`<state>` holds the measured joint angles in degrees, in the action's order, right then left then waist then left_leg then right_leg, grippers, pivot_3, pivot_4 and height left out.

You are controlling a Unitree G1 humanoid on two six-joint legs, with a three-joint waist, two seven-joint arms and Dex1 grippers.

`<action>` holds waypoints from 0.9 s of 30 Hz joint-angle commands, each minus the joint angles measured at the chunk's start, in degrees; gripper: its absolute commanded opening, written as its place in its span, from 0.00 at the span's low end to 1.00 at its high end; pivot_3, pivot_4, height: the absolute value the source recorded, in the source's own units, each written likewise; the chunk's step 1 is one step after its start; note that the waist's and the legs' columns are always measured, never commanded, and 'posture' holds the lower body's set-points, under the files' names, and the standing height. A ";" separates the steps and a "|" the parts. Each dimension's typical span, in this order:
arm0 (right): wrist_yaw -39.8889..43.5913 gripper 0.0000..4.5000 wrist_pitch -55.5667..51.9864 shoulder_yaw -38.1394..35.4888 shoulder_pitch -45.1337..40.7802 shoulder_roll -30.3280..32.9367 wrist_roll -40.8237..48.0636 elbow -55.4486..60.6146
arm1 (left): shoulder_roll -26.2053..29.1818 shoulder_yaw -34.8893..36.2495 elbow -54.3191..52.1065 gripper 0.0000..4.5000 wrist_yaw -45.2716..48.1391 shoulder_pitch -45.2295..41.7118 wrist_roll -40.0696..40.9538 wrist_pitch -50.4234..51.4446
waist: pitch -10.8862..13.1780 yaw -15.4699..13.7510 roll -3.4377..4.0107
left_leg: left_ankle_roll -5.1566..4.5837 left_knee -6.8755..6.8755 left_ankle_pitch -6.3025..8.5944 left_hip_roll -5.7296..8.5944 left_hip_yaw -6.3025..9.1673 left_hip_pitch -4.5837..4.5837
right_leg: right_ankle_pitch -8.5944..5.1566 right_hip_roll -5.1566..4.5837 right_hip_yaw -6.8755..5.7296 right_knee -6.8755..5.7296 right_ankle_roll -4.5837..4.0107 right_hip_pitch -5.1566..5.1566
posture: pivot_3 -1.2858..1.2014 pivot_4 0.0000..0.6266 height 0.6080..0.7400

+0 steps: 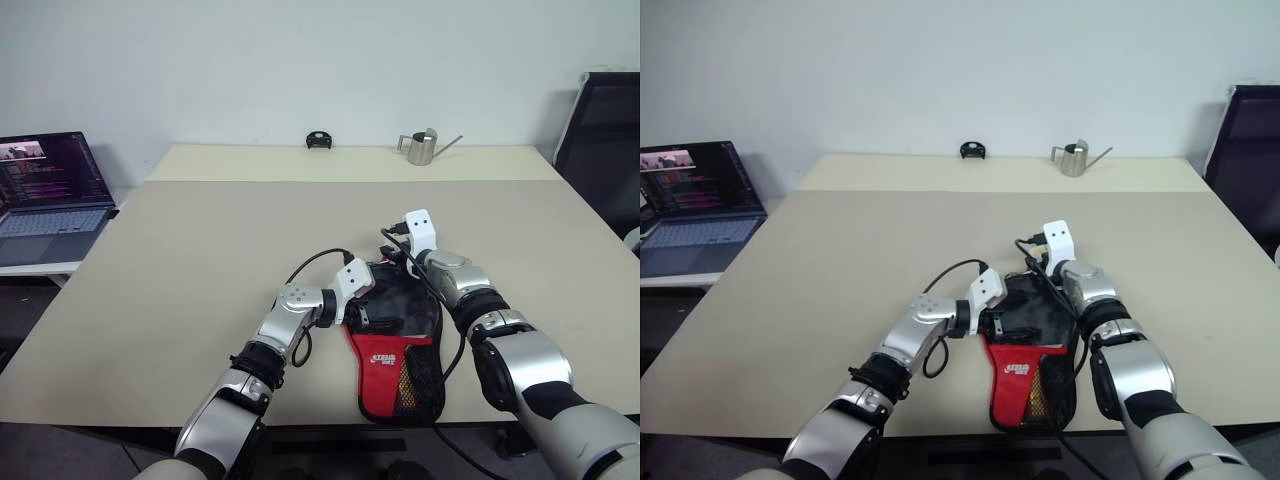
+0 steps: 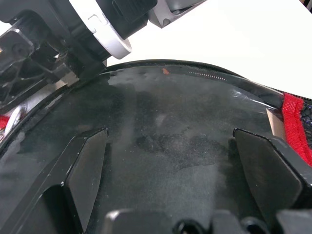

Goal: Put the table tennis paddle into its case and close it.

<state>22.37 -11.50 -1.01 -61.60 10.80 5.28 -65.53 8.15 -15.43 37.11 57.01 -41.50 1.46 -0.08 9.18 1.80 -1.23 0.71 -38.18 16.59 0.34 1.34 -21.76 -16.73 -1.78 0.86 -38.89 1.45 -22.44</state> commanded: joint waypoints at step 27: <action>1.47 0.18 -16.66 -1.82 19.00 12.81 0.06 39.76 | -3.31 -2.75 18.00 1.00 -1.79 -4.22 -5.40 -3.18 | -0.18 -1.85 0.24 | -0.05 -0.57 0.02 0.17 0.24 0.01 | 0.07 -0.16 -0.25 -0.10 0.11 0.36 | 0.52 0.24 1.00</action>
<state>23.78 -25.31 -1.13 -43.37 21.33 4.84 -31.83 4.46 -15.93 50.21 56.58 -47.92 -0.24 -4.37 9.00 -0.05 -1.00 0.66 -38.75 16.61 0.51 1.59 -21.77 -16.65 -1.93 0.61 -38.99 1.56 -22.08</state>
